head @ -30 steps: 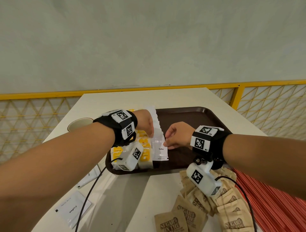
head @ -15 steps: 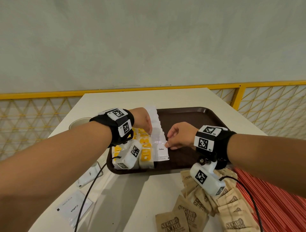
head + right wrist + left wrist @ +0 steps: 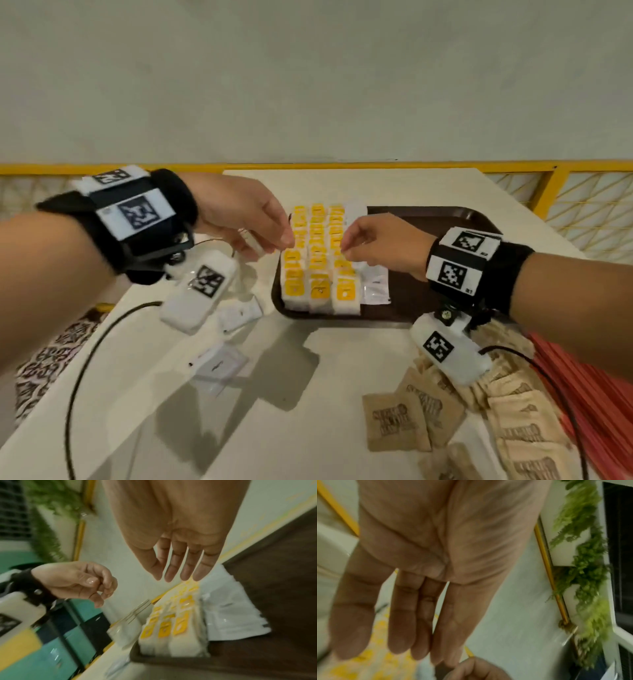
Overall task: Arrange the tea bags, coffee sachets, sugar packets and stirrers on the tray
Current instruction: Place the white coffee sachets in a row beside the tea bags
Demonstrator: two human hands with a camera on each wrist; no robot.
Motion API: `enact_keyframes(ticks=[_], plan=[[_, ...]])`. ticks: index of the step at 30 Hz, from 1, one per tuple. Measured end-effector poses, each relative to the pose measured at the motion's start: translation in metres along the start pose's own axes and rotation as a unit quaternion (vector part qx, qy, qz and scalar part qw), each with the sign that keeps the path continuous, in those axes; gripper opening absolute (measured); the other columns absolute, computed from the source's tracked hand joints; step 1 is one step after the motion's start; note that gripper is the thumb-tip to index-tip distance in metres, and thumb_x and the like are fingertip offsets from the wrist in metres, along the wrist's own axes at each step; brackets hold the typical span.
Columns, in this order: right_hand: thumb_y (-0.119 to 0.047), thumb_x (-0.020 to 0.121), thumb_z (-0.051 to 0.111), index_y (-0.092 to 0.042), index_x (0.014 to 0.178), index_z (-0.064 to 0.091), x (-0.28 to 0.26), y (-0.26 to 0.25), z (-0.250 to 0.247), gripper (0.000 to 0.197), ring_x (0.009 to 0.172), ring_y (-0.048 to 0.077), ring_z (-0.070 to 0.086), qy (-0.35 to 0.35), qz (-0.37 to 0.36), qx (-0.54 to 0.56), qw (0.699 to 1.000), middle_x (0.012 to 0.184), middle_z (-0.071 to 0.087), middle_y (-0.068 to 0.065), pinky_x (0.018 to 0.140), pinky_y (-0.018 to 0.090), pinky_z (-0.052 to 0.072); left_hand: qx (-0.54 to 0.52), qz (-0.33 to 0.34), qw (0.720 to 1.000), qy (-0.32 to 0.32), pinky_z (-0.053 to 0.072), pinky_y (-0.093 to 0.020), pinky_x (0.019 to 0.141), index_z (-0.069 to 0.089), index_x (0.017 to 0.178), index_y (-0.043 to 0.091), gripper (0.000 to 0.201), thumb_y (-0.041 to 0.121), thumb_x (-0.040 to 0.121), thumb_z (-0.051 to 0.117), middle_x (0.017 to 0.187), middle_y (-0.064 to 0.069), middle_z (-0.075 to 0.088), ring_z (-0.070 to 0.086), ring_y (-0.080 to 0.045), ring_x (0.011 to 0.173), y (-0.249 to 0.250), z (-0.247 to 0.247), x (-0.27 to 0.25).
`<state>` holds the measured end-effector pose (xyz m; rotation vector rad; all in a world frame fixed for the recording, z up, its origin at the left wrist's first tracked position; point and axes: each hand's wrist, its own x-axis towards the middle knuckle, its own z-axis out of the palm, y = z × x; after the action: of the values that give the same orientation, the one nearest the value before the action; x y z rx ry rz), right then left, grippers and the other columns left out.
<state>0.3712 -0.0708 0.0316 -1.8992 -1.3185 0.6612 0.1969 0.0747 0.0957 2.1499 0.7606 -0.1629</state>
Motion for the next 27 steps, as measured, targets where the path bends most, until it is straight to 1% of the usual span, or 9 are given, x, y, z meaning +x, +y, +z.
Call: enact_keyframes(ticks=[3,8,10,12,16,18,21,25,27], plan=[[-0.006,0.082,0.067,-0.014,0.089,0.069,0.002,-0.027,0.041,0.011,0.082,0.013,0.062,-0.097,-0.06,-0.106,0.988,0.09,0.07,0.008,0.082,0.028,0.05,0.103,-0.066,0.992,-0.033,0.058,-0.027,0.067,0.076,0.083,0.013,0.004,0.012,0.08,0.074,0.08,-0.002,0.069,0.063,-0.009,0.075,-0.039,0.004,-0.034],[-0.015,0.091,0.057,-0.013,0.12,0.064,0.015,-0.055,0.114,0.03,0.112,0.02,0.058,-0.163,-0.125,-0.292,0.934,0.122,0.063,0.003,0.087,0.022,0.041,0.204,-0.14,0.966,-0.078,0.056,-0.022,0.069,0.072,0.094,0.016,0.027,0.034,0.075,0.078,0.089,0.0,0.062,0.057,-0.007,0.075,-0.092,0.032,-0.055],[-0.016,0.094,0.052,-0.011,0.112,0.065,0.02,-0.062,0.137,0.023,0.108,0.024,0.058,-0.175,-0.14,-0.378,0.898,0.114,0.064,0.005,0.071,0.023,0.042,0.21,-0.134,0.967,-0.058,0.054,-0.021,0.064,0.066,0.099,0.014,0.038,0.04,0.074,0.078,0.094,-0.002,0.063,0.057,-0.01,0.076,-0.104,0.042,-0.055],[-0.02,0.095,0.05,-0.013,0.086,0.06,0.027,-0.066,0.154,0.015,0.09,0.025,0.058,-0.177,-0.138,-0.445,0.867,0.086,0.06,0.003,0.051,0.023,0.031,0.22,-0.124,0.967,-0.037,0.05,-0.019,0.057,0.061,0.1,0.011,0.043,0.041,0.074,0.077,0.094,-0.006,0.065,0.058,-0.012,0.07,-0.111,0.051,-0.052],[-0.04,0.086,0.063,-0.019,0.099,0.065,0.037,-0.062,0.166,0.025,0.086,0.024,0.066,-0.203,-0.137,-0.5,0.831,0.09,0.068,0.001,0.057,0.026,0.042,0.203,-0.116,0.972,-0.039,0.051,-0.02,0.055,0.055,0.091,0.012,0.031,0.03,0.077,0.077,0.091,-0.009,0.062,0.057,-0.016,0.07,-0.119,0.058,-0.046],[-0.04,0.085,0.067,-0.012,0.102,0.068,0.034,-0.064,0.162,0.034,0.09,0.027,0.067,-0.221,-0.122,-0.486,0.837,0.097,0.069,0.007,0.067,0.032,0.051,0.188,-0.119,0.973,-0.058,0.053,-0.022,0.058,0.053,0.086,0.016,0.026,0.025,0.078,0.076,0.089,-0.008,0.058,0.055,-0.015,0.069,-0.12,0.056,-0.045],[-0.04,0.083,0.07,0.001,0.114,0.065,0.029,-0.067,0.154,0.052,0.102,0.032,0.063,-0.223,-0.114,-0.44,0.863,0.111,0.067,0.016,0.078,0.034,0.05,0.179,-0.119,0.974,-0.075,0.053,-0.022,0.06,0.055,0.082,0.015,0.021,0.019,0.079,0.075,0.086,-0.009,0.056,0.053,-0.013,0.065,-0.122,0.054,-0.043],[-0.03,0.079,0.075,0.002,0.121,0.058,0.02,-0.066,0.142,0.055,0.099,0.034,0.058,-0.261,-0.107,-0.432,0.857,0.109,0.063,0.016,0.066,0.025,0.047,0.17,-0.114,0.976,-0.08,0.052,-0.022,0.06,0.05,0.084,0.016,0.025,0.014,0.079,0.075,0.083,-0.005,0.054,0.052,-0.013,0.063,-0.122,0.053,-0.042],[-0.024,0.079,0.076,-0.003,0.122,0.056,0.013,-0.068,0.136,0.051,0.09,0.022,0.052,-0.261,-0.126,-0.425,0.858,0.1,0.054,0.005,0.05,0.012,0.033,0.143,-0.108,0.979,-0.095,0.052,-0.023,0.062,0.051,0.095,0.017,0.029,0.01,0.079,0.075,0.078,-0.001,0.053,0.054,-0.011,0.062,-0.122,0.053,-0.043]])
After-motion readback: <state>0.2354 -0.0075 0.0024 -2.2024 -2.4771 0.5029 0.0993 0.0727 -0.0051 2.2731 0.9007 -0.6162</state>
